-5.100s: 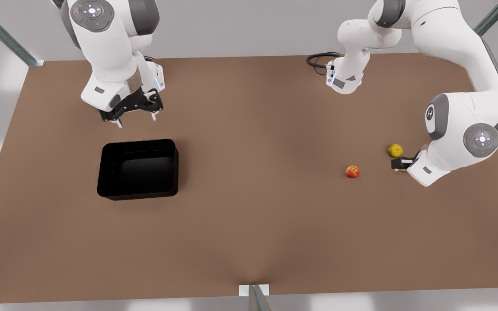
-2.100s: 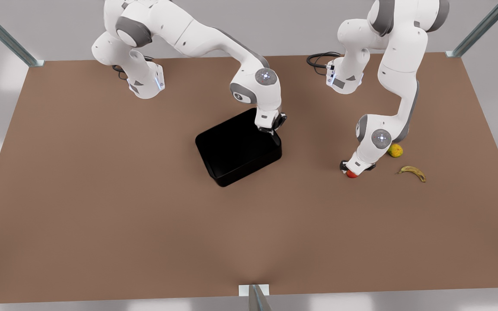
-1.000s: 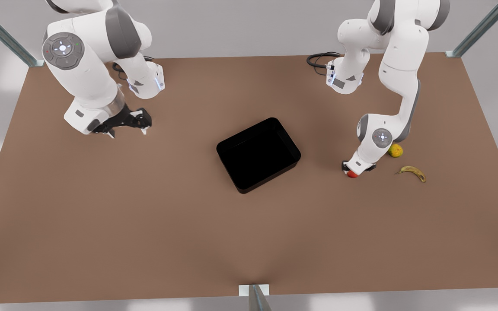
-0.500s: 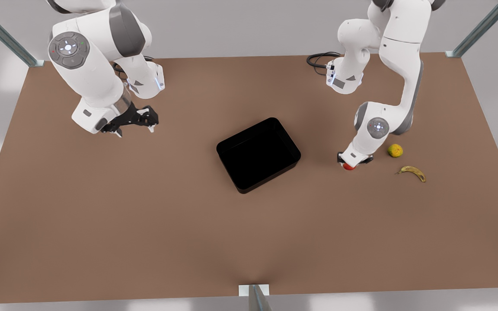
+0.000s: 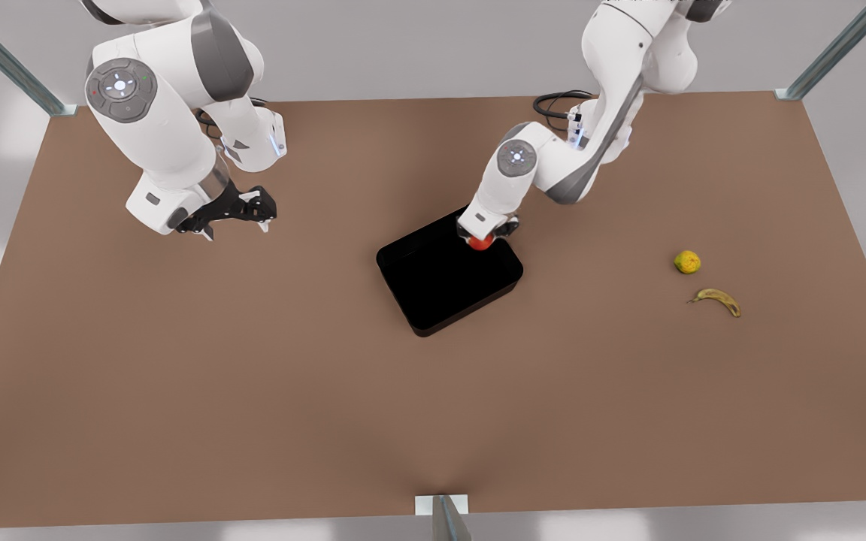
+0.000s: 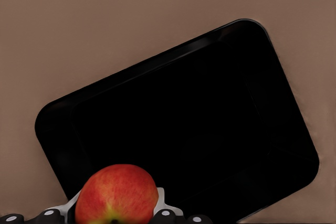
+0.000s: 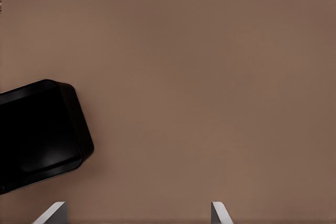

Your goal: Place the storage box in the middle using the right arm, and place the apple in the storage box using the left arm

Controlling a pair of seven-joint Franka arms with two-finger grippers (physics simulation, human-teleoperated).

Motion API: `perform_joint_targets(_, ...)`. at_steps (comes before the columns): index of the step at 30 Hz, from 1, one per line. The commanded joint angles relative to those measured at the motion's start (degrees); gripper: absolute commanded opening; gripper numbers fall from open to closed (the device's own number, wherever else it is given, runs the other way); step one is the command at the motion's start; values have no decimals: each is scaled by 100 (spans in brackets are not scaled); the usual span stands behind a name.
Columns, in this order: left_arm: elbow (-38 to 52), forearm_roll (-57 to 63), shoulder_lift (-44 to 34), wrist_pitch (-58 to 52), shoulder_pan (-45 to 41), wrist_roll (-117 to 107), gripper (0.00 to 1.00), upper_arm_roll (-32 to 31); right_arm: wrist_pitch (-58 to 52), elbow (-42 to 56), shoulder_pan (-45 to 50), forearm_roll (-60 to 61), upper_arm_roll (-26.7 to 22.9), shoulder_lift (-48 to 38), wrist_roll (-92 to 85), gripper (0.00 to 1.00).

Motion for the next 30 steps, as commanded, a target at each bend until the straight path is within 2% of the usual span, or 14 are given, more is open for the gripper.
perform_joint_targets(1,9,-401,25,49,-46,-18,71,1,0,1,4,-9,9,0,54,100)
perform_joint_targets(4,80,-401,139,172,-240,-167,73,36,9,1,4,0,1,0,63,100)
perform_joint_targets(5,80,-401,148,199,-284,-264,100,45,9,1,4,-9,1,0,63,100)
perform_joint_targets(13,97,-252,42,50,-143,-264,100,89,9,1,4,0,9,0,63,100)
perform_joint_targets(15,553,-41,-37,-599,199,-255,100,80,9,18,4,0,9,0,63,100)
perform_joint_targets(18,1802,433,-2,-1972,1165,297,100,89,9,27,-13,0,1,0,63,100)
perform_joint_targets(21,2557,460,-46,-2885,1290,2739,100,1432,0,27,-31,0,9,-9,63,100)
perform_joint_targets(25,2752,776,-353,-3342,2168,3929,100,1609,9,27,-31,0,1,0,63,100)
perform_joint_targets(26,2752,724,-511,-3536,2142,3937,100,2109,9,27,-22,0,1,0,63,100)
perform_joint_targets(27,2752,715,-573,-3677,2160,4200,100,2286,9,27,-22,9,1,0,63,100)
perform_joint_targets(30,2760,723,-599,-3888,2195,4377,100,2304,9,27,-22,0,1,0,63,100)
